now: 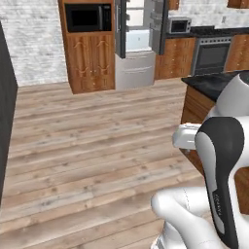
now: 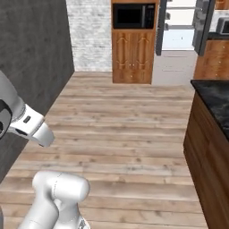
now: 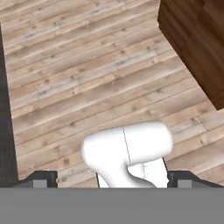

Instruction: There is a bowl on the dining counter. Grab a lemon wedge from the fridge and place it in the bowl. Then get the liquor bottle and glass cup from the cabinet and place them next to the bowl.

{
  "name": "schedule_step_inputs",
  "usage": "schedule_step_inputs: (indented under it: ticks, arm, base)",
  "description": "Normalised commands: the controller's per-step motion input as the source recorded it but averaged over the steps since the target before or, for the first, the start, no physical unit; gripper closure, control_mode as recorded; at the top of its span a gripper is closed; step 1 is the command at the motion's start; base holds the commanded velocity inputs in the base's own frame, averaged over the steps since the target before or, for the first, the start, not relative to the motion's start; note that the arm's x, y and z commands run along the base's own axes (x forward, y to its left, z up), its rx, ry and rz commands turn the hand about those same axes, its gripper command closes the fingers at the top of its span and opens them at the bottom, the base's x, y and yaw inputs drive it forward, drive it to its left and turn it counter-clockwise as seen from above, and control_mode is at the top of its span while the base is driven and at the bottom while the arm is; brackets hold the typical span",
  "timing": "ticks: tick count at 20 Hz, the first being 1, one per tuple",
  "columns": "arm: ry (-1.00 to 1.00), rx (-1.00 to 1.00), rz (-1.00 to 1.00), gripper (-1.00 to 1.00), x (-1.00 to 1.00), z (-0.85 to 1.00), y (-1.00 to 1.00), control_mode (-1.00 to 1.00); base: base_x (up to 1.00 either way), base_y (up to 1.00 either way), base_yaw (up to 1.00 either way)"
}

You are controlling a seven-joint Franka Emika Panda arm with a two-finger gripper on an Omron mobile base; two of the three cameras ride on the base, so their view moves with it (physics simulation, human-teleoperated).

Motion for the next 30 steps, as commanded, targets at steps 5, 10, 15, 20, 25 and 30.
schedule_step_inputs:
  ticks: [5,10,15,20,25,30]
  arm:
    - [0.00,0.00,0.00,-1.00,0.00,0.00,0.00,1.00]
    - [0.00,0.00,0.00,-1.00,0.00,0.00,0.00,1.00]
    - [0.00,0.00,0.00,-1.00,0.00,0.00,0.00,1.00]
    - [0.00,0.00,0.00,-1.00,0.00,0.00,0.00,1.00]
    - [0.00,0.00,0.00,-1.00,0.00,0.00,0.00,1.00]
    - [0.00,0.00,0.00,-1.00,0.00,0.00,0.00,1.00]
  base:
    - [1.00,0.42,-0.07]
    - [1.00,0.32,-0.10]
    - [1.00,0.30,-0.21]
    - [1.00,0.32,-0.31]
    - [1.00,0.25,-0.43]
    - [1.00,0.28,-0.49]
